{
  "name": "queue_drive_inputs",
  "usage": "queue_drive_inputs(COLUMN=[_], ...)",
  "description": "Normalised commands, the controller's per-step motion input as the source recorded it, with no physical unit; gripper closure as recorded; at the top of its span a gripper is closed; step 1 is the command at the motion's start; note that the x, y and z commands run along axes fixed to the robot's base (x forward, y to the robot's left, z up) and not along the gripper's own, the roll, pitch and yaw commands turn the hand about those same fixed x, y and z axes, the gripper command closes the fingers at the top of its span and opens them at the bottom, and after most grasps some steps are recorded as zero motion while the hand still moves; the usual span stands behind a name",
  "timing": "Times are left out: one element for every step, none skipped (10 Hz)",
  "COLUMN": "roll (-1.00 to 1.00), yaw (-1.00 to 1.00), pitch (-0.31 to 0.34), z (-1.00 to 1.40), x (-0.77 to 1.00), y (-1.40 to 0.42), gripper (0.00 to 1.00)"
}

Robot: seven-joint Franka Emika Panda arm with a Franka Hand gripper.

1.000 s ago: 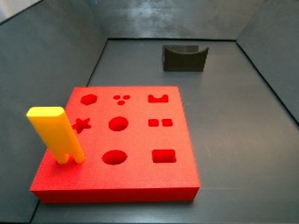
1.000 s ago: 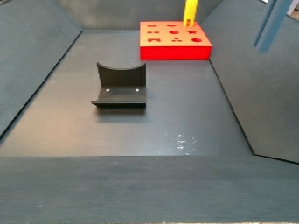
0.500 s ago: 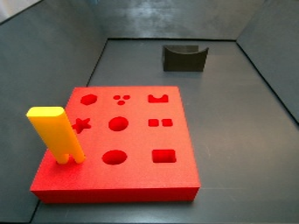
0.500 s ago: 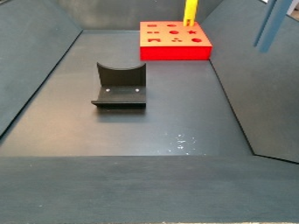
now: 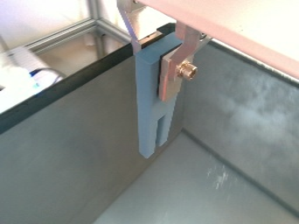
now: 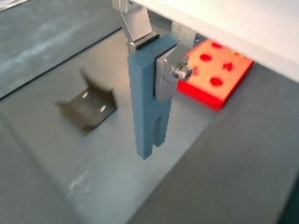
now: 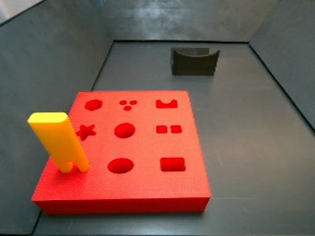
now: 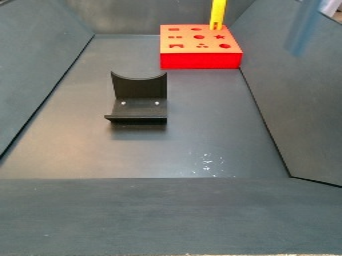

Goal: Pick up the double-square object. Move up. Move to above the board. Insert the double-square object.
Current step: Move to above the board.

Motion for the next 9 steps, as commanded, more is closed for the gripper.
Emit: queue_drive_inputs(roll=[-0.05,-0.09,-0.04,-0.01,-0.01,-0.02,-0.01,0.0,0.0], yaw=[0.08,0.04,0.02,0.02,0.02,0.01,0.02,0.01,0.01], pitch=[0.415,0.353,0.239,0.167,0.125,0.116,0.119,0.13,0.14], z=[0.09,0.09,0.09,0.09,0.1,0.1,0.1,0.1,0.1], x=[0.56,0.57,0.57,0.57,0.57,0.58,0.59,0.6,0.62], y=[-1.0,-1.0,-1.0,-1.0,-1.0,-1.0,-1.0,-1.0,-1.0], gripper=[1.0,1.0,1.0,1.0,1.0,1.0,1.0,1.0,1.0])
